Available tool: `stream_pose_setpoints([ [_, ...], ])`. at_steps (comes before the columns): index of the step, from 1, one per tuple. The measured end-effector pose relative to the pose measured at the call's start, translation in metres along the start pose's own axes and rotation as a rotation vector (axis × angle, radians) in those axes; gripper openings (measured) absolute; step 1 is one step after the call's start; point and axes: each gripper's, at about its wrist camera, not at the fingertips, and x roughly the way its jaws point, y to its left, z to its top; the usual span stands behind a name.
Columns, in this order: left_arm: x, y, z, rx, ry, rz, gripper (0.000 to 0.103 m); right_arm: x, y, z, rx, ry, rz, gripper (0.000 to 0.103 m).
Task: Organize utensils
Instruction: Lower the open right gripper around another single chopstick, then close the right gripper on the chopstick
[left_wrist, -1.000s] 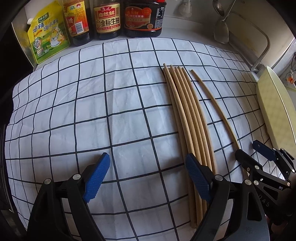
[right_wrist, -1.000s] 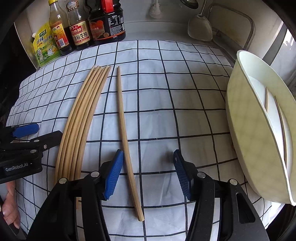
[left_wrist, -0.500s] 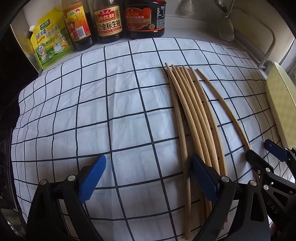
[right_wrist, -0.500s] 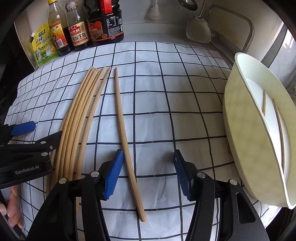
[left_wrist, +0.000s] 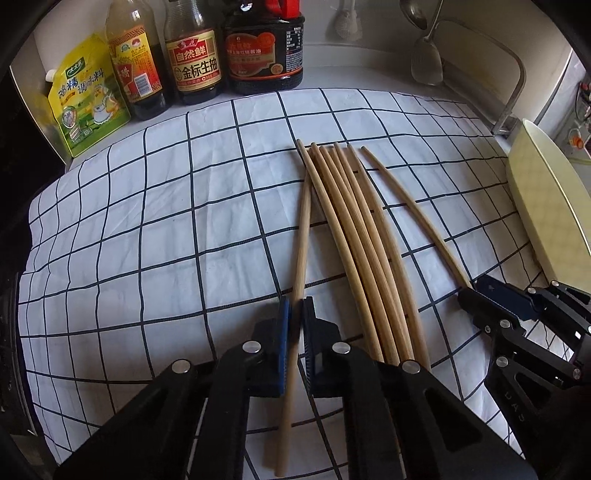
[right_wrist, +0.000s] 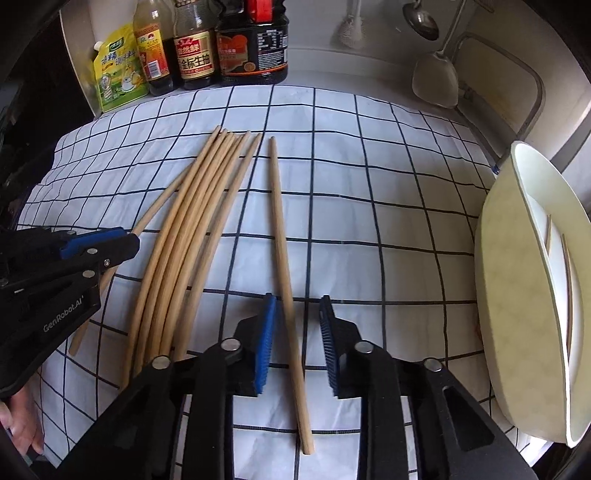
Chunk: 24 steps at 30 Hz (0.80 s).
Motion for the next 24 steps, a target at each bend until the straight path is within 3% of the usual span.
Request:
stream_pose_setpoints([
  [8,-0.006,0.015,-0.006,-0.062,0.032,-0.021,0.007,-0.003,-0.019,-0.003,0.159,0.006,0.056,0.006],
  [16,-0.013,0.023,0.002,-0.087,0.035,-0.023,0.007,-0.02,-0.023,-0.01,0.175,0.003,0.074,0.006],
  [24,-0.037,0.023,0.02,-0.086,-0.02,-0.013,0.007,-0.049,-0.032,-0.012,0.185,-0.038,0.084,0.006],
])
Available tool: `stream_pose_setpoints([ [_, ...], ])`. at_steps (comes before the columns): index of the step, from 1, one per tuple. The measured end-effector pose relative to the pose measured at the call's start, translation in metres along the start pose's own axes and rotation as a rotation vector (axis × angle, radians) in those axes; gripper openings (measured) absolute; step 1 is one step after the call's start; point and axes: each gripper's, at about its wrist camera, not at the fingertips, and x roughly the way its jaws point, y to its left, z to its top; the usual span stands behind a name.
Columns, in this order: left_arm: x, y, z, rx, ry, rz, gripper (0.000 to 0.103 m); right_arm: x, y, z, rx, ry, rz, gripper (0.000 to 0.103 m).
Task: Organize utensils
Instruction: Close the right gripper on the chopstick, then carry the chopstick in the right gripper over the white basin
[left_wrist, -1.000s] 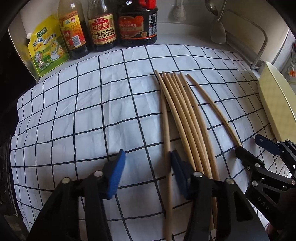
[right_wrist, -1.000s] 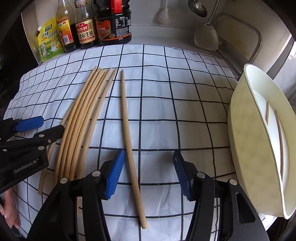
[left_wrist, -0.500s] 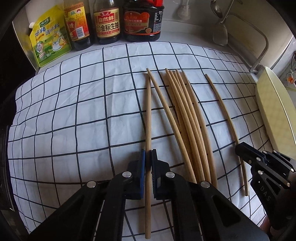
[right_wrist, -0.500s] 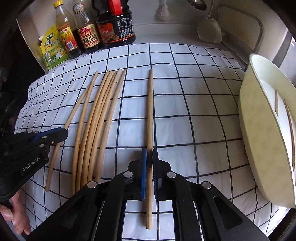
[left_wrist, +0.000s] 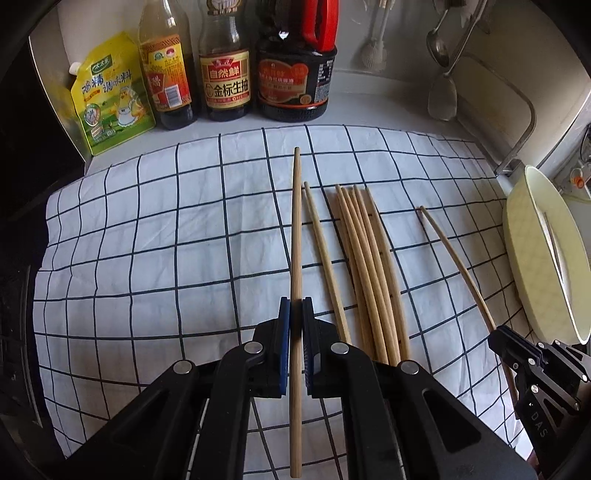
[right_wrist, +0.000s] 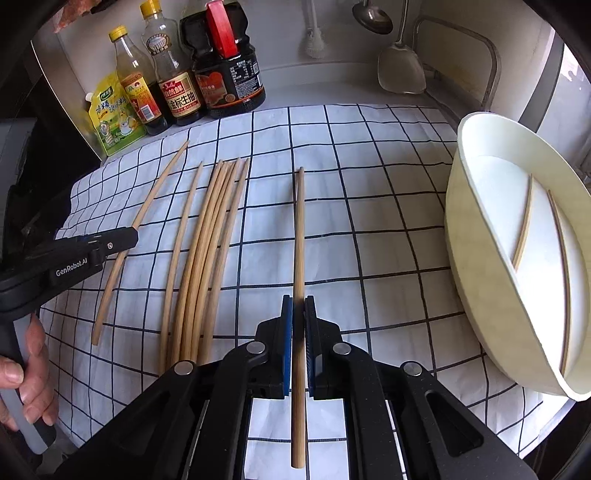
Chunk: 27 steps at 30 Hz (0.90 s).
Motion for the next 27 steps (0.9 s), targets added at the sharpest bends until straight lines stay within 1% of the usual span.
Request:
stream_pose_setpoints([
  [7,-0.027,-0.009,0.0,0.021,-0.008,-0.023,0.007,-0.029,-0.003,0.0,-0.003,-0.04,0.029,0.006],
  [12,-0.041,-0.02,0.0,0.037,-0.008,-0.038,0.007,-0.051,-0.013,0.002,0.013,-0.07,0.051,0.006],
  [18,-0.064,-0.042,0.012,0.066,-0.055,-0.067,0.007,-0.084,-0.025,0.008,0.018,-0.132,0.048,0.006],
  [23,-0.082,-0.079,0.026,0.128,-0.1,-0.11,0.007,-0.118,-0.055,0.012,0.058,-0.2,0.013,0.006],
  [27,-0.082,-0.123,0.036,0.208,-0.106,-0.167,0.007,-0.134,-0.093,0.011,0.123,-0.229,-0.034,0.006],
])
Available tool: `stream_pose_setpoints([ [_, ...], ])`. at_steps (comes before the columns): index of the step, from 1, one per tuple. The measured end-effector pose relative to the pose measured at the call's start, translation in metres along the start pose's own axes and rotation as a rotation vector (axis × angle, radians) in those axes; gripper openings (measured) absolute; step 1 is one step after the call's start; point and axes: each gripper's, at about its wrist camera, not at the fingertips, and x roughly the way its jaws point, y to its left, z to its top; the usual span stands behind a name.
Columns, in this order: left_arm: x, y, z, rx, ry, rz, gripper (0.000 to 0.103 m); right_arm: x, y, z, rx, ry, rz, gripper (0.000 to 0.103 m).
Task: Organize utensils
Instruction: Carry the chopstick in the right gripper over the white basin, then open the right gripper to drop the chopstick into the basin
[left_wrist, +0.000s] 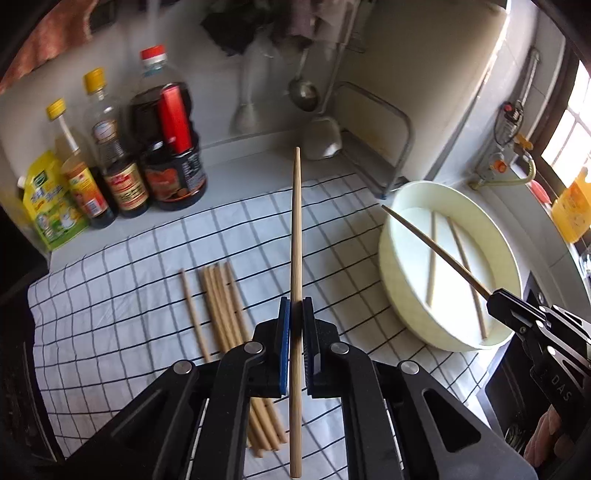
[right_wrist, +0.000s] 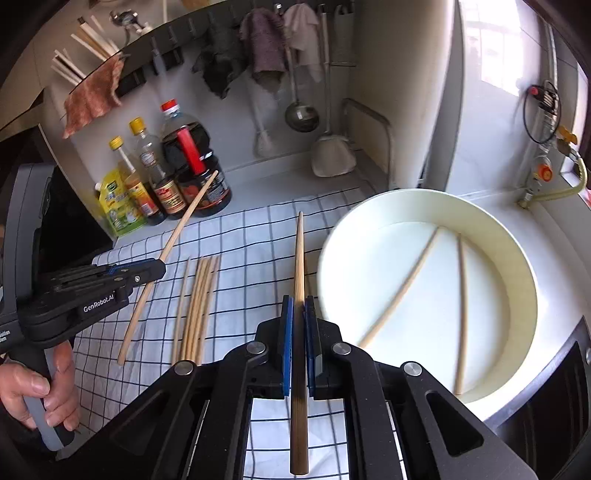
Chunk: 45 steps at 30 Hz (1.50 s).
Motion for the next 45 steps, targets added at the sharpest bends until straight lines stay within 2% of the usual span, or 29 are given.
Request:
stream_pose_setpoints([
  [6,0.021,-0.079,0.023,0.137,0.012,-0.116,0.007,-0.006,-0.069,0.001,0.099,-0.019,-0.103,0.006],
  [9,0.038,-0.118,0.032,0.209,0.043,-0.165,0.007,-0.001,-0.101,-0.001,0.151,-0.018,-0.139,0.006],
  [16,0.092,-0.172,0.04,0.325,0.142,-0.179,0.007,0.027,-0.153,-0.005,0.243,0.019,-0.17,0.006],
  [23,0.136,-0.194,0.037,0.392,0.231,-0.171,0.007,0.055,-0.172,-0.009,0.277,0.068,-0.174,0.006],
  [29,0.165,-0.191,0.036,0.38,0.291,-0.146,0.007,0.076,-0.175,-0.012,0.291,0.118,-0.156,0.006],
  [35,0.175,-0.19,0.041,0.366,0.297,-0.125,0.009,0.084,-0.175,-0.013,0.29,0.15,-0.152,0.006],
  [37,0.172,-0.188,0.043,0.358,0.287,-0.113,0.027,0.082,-0.174,-0.012,0.287,0.149,-0.163,0.009],
  [38,0.17,-0.186,0.044,0.351,0.278,-0.107,0.048,0.08,-0.175,-0.011,0.288,0.141,-0.17,0.017],
  [39,0.167,-0.184,0.046,0.342,0.261,-0.103,0.061,0.076,-0.175,-0.01,0.286,0.127,-0.175,0.019],
  [43,0.152,-0.176,0.051,0.328,0.216,-0.074,0.062,0.066,-0.175,-0.007,0.275,0.108,-0.192,0.019],
  [45,0.143,-0.171,0.052,0.315,0.195,-0.064,0.063,0.063,-0.174,-0.007,0.276,0.108,-0.191,0.024],
])
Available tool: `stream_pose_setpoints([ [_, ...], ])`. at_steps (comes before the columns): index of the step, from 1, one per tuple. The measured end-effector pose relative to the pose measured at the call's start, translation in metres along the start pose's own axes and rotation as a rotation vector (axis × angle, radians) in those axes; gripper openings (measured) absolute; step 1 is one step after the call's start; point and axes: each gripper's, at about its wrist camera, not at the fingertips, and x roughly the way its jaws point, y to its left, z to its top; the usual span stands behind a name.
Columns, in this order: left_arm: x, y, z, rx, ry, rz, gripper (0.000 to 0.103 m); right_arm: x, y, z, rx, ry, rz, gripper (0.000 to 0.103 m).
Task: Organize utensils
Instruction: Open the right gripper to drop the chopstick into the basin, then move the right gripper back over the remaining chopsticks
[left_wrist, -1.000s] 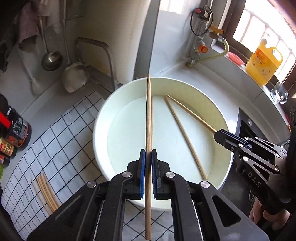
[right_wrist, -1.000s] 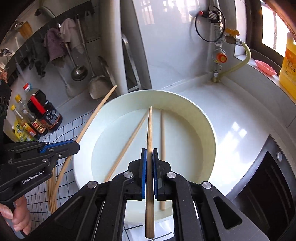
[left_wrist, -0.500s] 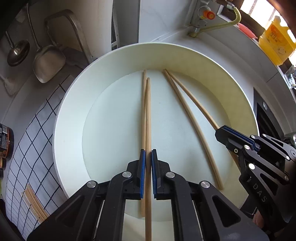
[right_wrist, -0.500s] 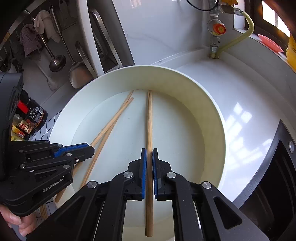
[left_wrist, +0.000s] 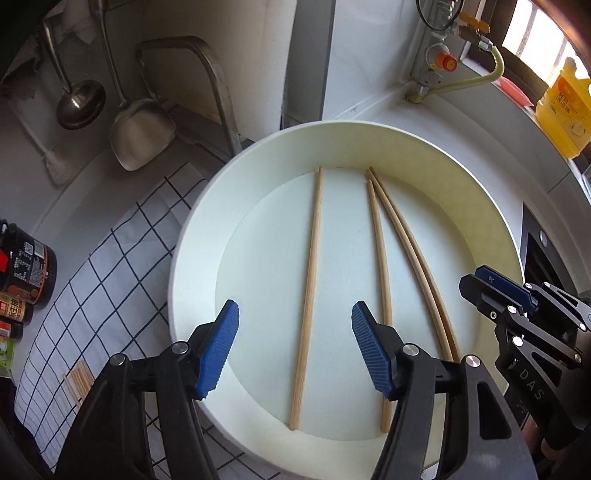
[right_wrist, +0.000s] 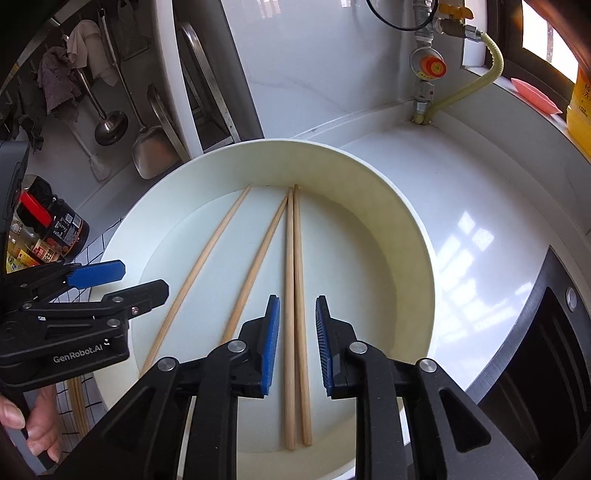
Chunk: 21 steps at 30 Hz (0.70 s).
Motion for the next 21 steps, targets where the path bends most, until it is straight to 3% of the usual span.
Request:
stream_pose_setpoints([
  [6,-0.03,0.012,-0.016,-0.041,-0.054,0.026,0.069,-0.017,0.006,-0.005,-0.003,-0.025,0.025,0.041],
  [21,-0.083,0.039,-0.071,-0.137,-0.132,0.074,0.079,-0.055,0.046,-0.031,-0.097,-0.045,0.056,0.063],
])
